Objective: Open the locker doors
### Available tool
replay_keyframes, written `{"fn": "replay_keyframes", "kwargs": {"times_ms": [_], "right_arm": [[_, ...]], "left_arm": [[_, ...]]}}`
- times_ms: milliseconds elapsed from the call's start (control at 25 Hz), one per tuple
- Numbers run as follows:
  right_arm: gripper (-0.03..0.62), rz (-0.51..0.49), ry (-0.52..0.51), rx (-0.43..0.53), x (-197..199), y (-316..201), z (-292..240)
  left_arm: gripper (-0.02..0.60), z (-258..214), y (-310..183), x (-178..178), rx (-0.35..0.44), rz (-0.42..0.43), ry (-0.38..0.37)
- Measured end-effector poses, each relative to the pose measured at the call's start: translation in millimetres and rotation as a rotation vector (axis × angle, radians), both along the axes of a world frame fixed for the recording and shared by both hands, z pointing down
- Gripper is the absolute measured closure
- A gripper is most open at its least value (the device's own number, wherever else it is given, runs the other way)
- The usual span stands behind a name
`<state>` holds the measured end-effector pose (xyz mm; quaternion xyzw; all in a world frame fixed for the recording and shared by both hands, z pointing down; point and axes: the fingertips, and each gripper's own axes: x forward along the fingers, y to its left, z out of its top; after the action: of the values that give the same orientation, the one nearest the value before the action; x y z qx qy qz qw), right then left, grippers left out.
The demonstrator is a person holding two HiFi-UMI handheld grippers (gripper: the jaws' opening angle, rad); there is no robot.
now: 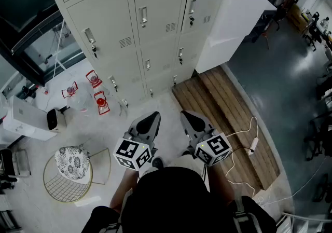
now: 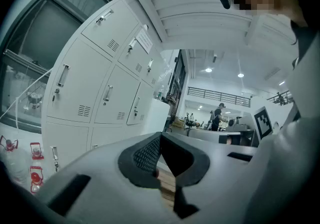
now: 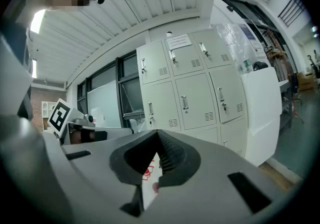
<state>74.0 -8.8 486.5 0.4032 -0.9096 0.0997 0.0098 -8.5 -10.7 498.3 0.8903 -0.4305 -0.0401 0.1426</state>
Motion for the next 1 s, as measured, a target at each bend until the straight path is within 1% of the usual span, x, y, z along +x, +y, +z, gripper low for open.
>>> {"fn": "replay_keyframes", "kwargs": {"times_ms": [200,440,600,800,920,1000], "right_arm": [[0.591,-0.005,0.016,-0.017,-6.8,20.0,7.4],[0.591,0.018,0.025,-0.011,-0.9,32.9,6.2],[0.591,0.006,0.035,-0.008,-4.6,40.7,5.9],[0.591,-0.003,0.032,-0.033,-14.1,48.2,8.2],[0.591,-0.012,0.041,-0.023,-19.6,50.8,11.1],[0.591,-0.008,0.038,-0.032,-22.6,50.6,11.8]], "left_arm": [[0.563,4.3,19.3,2.6,-0.013,0.014,0.022],[0.563,3.7,33.1,10.2,-0.012,0.045,0.021],[0.563,1.3,37.6,8.0,-0.009,0.048,0.013],[0.563,-0.5,43.9,6.1,-0.003,0.063,0.008],[0.563,0.4,45.8,3.5,-0.003,0.071,0.012],[0.563,1.7,46.2,1.2,-0.018,0.081,0.024]]}}
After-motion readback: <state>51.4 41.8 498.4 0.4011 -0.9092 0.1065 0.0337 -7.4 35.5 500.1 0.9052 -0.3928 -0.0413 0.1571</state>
